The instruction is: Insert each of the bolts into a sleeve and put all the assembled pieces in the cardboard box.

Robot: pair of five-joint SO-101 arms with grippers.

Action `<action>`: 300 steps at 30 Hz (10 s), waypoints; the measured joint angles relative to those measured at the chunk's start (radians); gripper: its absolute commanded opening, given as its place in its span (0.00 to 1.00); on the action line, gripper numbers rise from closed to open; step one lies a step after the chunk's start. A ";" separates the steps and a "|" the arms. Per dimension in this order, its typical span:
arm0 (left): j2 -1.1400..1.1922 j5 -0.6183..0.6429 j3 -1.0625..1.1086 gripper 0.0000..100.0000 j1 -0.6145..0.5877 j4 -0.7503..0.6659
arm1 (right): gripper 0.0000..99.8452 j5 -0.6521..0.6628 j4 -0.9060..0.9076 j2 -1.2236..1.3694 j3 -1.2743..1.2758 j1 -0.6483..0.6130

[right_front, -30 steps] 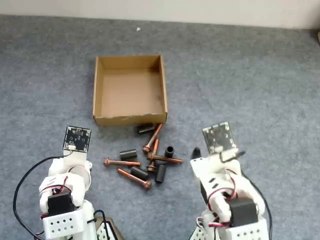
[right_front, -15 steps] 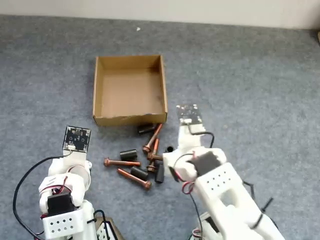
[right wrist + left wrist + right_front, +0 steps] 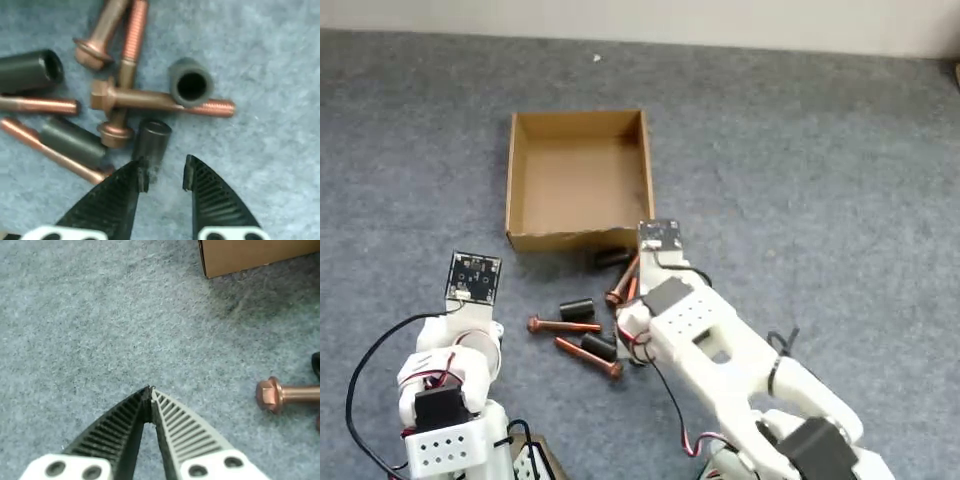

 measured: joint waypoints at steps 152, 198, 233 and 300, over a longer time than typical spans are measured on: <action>0.551 -0.008 -0.772 0.00 0.644 0.071 | 0.00 0.170 -0.166 -0.512 0.276 0.638; 0.210 0.500 -0.624 0.00 0.698 -0.391 | 0.00 0.674 -0.850 -1.114 0.655 -0.086; 0.023 0.499 -0.488 0.00 0.738 -0.354 | 0.00 0.674 -0.852 -1.119 0.681 -0.083; 0.028 0.143 -0.055 0.01 0.063 -0.089 | 0.00 0.534 -0.325 -0.006 -0.365 0.163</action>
